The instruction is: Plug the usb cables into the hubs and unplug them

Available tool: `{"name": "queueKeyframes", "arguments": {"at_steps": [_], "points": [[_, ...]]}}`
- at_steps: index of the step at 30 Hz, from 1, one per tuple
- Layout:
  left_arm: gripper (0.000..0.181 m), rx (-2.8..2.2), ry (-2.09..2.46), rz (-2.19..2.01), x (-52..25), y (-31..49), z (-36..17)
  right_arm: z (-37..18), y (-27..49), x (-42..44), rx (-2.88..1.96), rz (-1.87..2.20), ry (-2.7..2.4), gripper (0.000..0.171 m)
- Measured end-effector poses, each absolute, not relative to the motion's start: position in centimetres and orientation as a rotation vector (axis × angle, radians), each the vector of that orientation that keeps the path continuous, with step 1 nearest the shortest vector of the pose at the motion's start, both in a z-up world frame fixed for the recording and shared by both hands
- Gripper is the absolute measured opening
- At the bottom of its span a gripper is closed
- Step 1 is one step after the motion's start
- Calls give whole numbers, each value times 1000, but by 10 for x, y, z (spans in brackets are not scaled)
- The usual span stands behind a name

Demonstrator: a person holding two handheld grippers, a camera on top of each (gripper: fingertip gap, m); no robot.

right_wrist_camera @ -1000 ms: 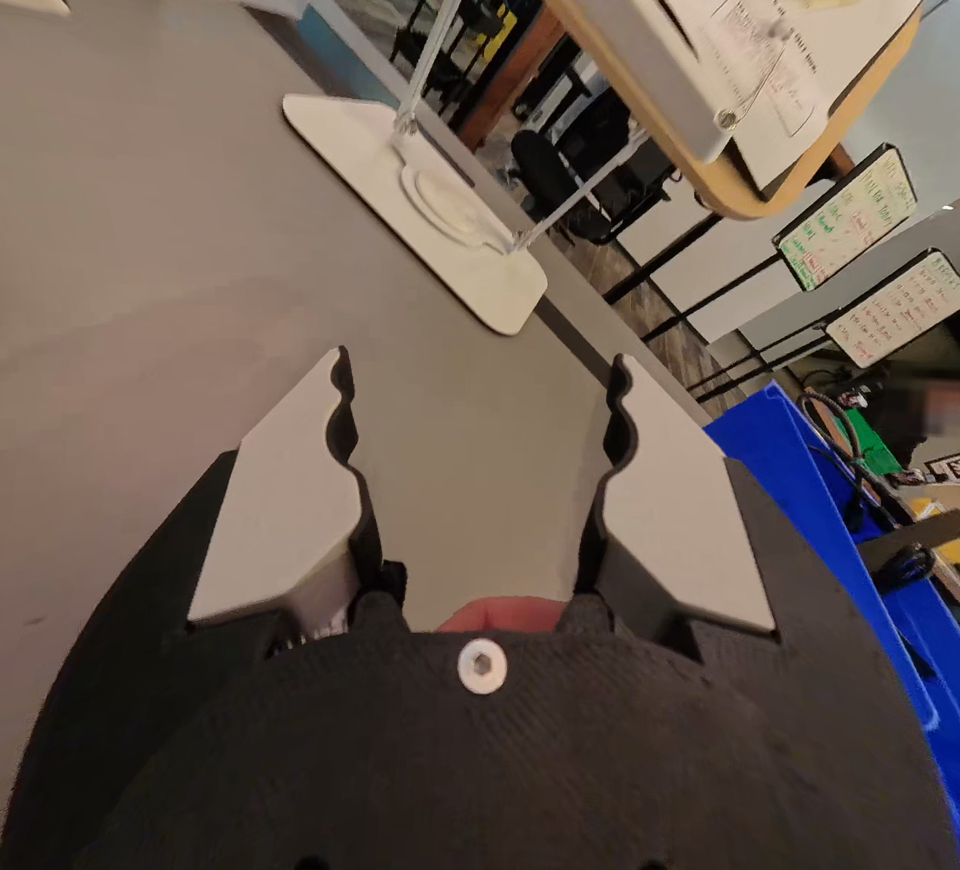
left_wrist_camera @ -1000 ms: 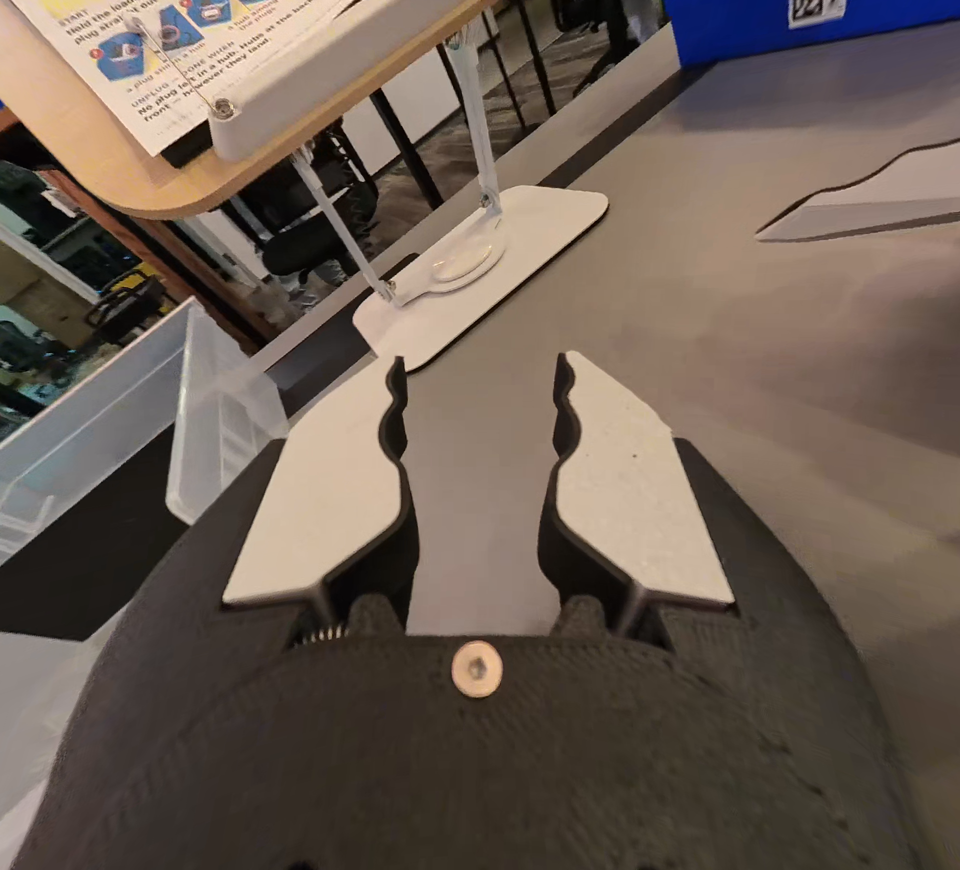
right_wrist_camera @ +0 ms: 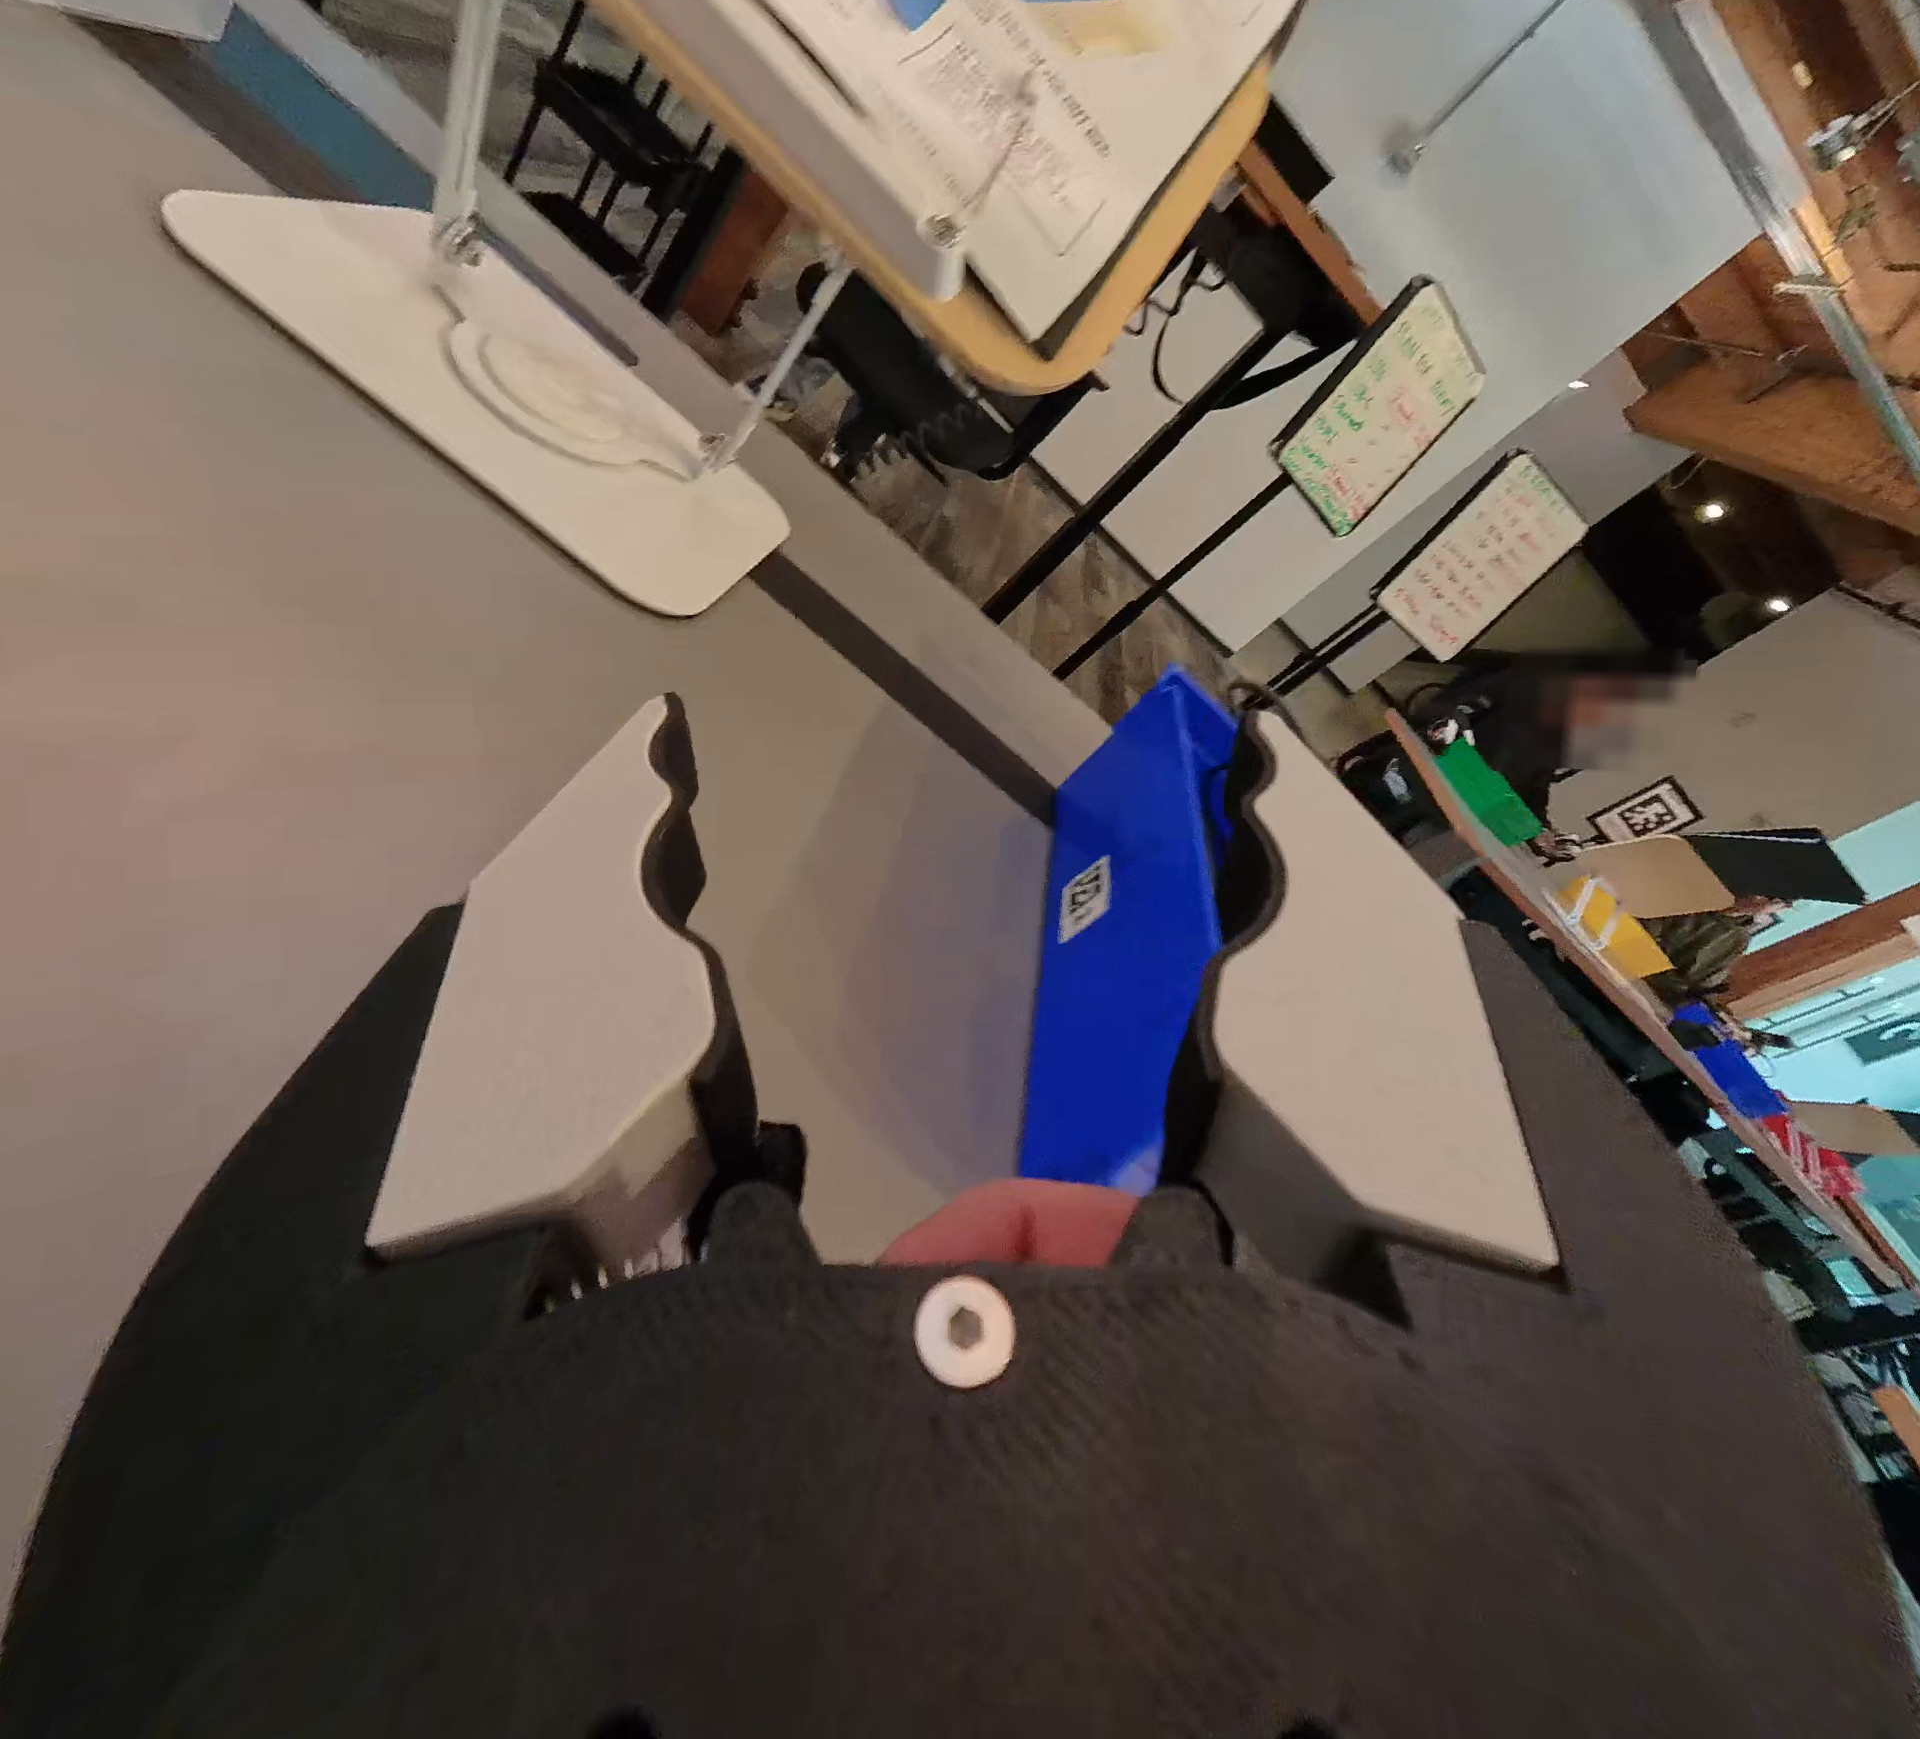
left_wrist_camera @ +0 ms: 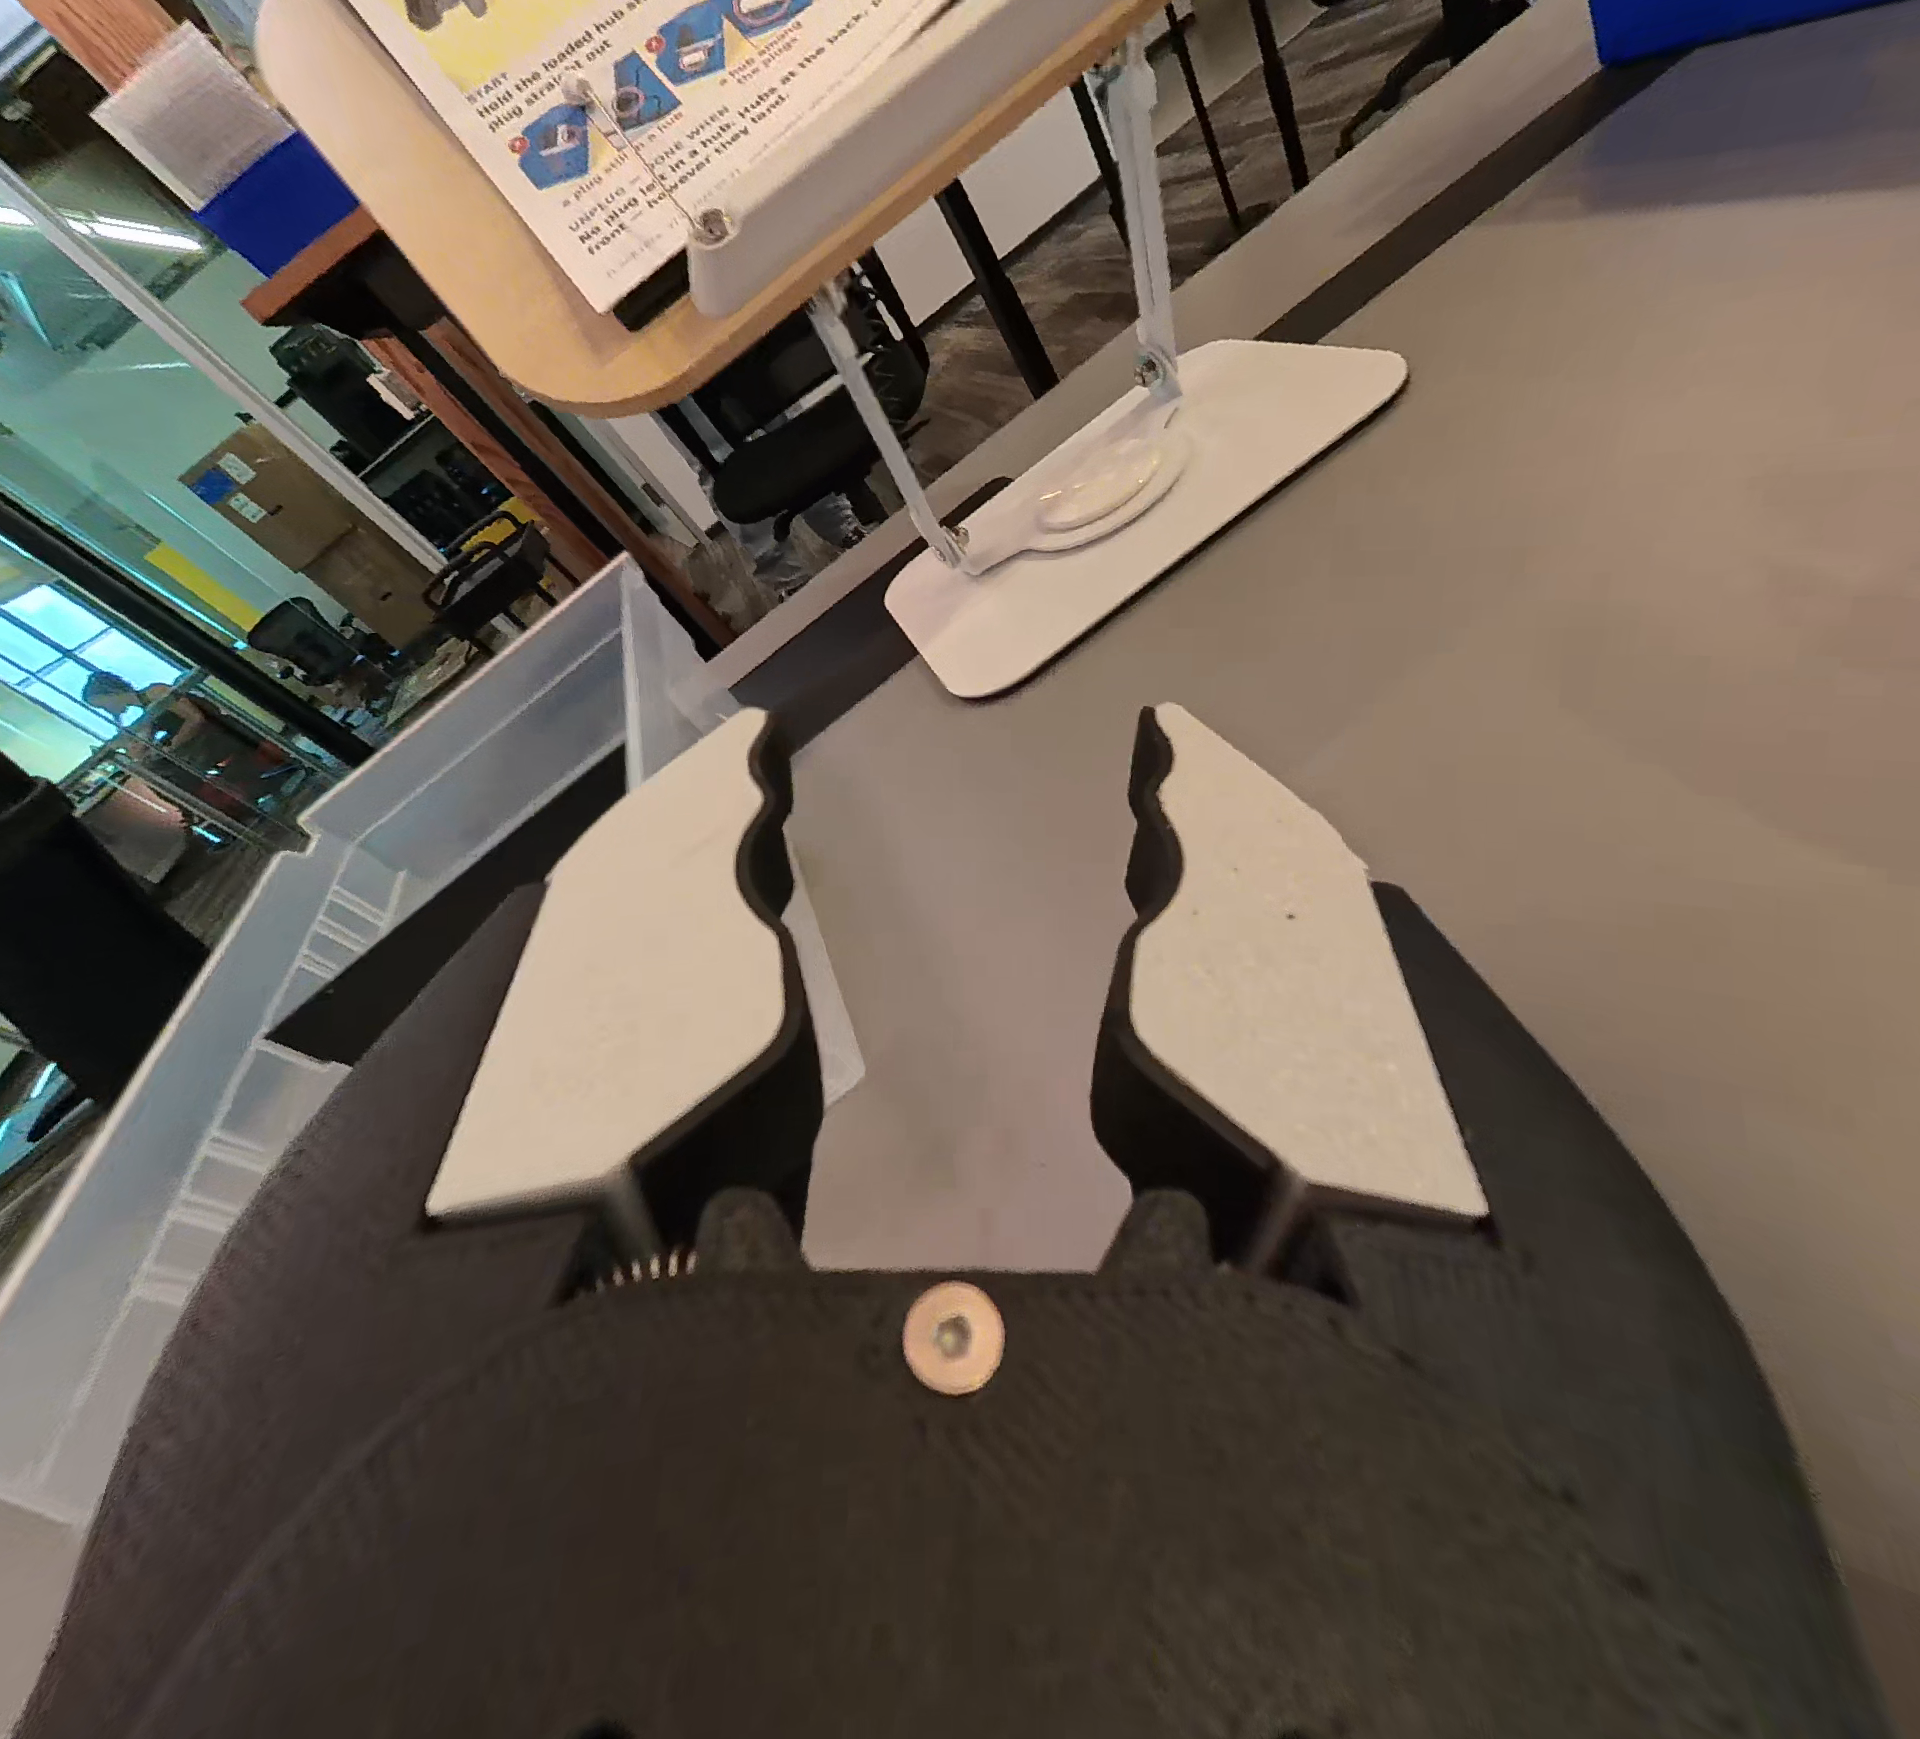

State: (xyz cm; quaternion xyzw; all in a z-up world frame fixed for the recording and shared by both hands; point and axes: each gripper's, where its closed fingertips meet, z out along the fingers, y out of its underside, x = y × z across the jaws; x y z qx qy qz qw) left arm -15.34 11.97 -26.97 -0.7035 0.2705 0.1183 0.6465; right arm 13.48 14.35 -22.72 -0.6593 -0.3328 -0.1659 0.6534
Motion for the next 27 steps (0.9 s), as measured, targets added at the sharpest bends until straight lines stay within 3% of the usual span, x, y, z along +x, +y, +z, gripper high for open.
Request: {"name": "queueKeyframes", "arguments": {"at_steps": [5,7,9,14,21,27], "points": [[66,-1546,561,255,-178,117,-231,-186,142,198,-1522,-391,-656,95],[71,-1557,545,242,-197,118,-216,-171,142,237,-1542,-391,-595,81],[72,-1573,503,279,-229,121,-203,-159,145,282,-1563,-408,-508,78],[75,-1635,286,364,-333,131,-185,-172,166,389,-1723,-347,-274,89],[87,-1823,15,287,-433,152,-232,-251,207,461,-1961,-231,-155,88],[98,-1968,-37,175,-447,173,-285,-288,234,479,-2026,-161,-84,72]]}}
